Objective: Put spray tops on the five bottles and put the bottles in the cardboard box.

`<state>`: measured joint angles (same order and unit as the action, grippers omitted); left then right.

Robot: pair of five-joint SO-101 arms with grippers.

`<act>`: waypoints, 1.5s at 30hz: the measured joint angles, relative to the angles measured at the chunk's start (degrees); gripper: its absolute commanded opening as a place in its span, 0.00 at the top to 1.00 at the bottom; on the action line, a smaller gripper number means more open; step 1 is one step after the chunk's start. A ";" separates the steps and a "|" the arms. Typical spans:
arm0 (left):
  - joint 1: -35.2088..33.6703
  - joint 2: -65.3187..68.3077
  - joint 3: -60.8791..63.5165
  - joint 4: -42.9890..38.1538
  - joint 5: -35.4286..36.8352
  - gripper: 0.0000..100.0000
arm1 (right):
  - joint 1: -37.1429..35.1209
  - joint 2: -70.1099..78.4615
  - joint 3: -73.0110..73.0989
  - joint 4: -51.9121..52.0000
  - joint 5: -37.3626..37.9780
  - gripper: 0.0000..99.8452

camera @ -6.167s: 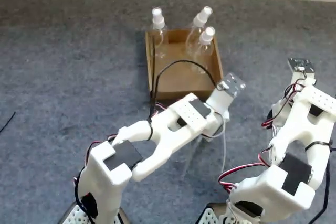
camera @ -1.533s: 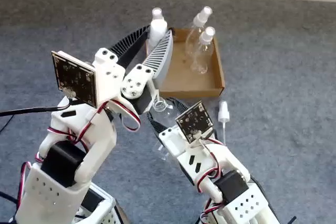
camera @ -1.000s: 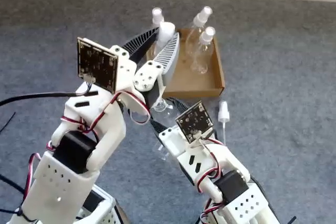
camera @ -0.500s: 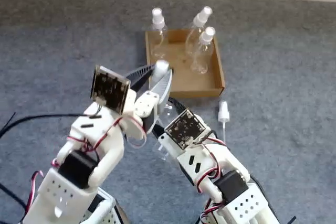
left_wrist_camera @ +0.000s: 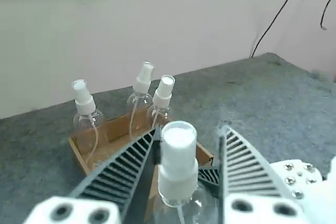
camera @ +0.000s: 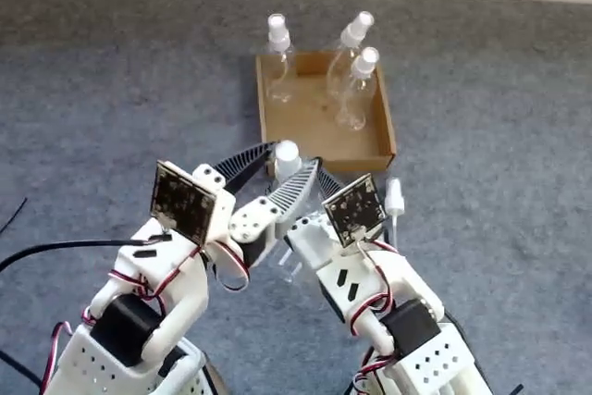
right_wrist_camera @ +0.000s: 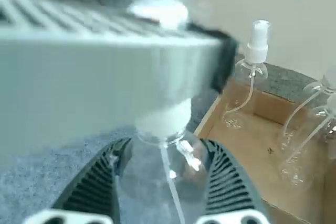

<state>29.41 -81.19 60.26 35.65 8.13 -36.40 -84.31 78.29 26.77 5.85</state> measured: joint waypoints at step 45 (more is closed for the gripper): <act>-19.69 -0.88 -9.49 8.53 -13.54 0.83 | 4.40 0.09 -0.26 -3.78 0.00 1.00</act>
<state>9.71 -82.07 50.77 44.18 -5.41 -32.00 -84.22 78.02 22.99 5.85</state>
